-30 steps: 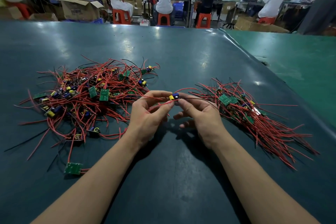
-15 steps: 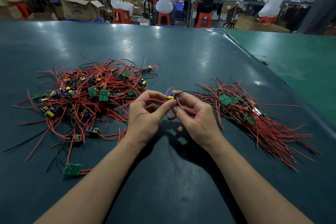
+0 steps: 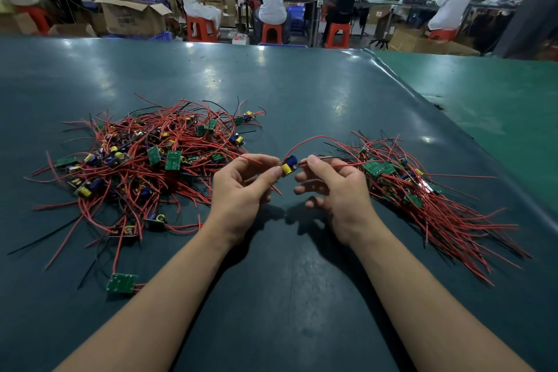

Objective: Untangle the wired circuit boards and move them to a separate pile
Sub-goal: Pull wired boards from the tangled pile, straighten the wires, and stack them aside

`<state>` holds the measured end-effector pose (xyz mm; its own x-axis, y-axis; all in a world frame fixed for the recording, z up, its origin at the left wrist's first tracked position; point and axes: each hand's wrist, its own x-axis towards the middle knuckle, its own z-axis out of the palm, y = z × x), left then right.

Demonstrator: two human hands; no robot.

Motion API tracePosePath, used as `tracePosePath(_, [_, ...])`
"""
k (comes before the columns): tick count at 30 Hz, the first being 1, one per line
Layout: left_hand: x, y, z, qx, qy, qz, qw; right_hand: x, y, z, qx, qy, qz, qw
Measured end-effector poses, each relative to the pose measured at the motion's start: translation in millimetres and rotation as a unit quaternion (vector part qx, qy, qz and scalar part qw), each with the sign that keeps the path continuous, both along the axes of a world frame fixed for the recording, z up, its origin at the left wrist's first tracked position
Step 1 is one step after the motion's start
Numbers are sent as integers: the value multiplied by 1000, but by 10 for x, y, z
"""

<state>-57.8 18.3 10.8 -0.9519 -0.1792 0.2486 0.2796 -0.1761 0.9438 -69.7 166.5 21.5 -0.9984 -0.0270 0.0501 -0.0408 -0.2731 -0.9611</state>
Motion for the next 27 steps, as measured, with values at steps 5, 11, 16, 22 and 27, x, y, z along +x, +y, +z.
tracePosePath(5, [18,-3,-3,-39,-13,-50,998,3,-22,-32,40,12,14,999])
tracePosePath(11, [23,34,10,-72,24,-29,997,5,-20,-25,38,3,18,999])
tracePosePath(16, [25,27,22,-77,29,2,997,17,-38,-25,47,-2,22,999])
tracePosePath(22, [0,-7,41,78,-25,-51,995,3,-60,31,-22,-33,3,999])
tracePosePath(27, [-15,5,48,129,-44,-117,984,0,-53,39,-54,-55,-4,997])
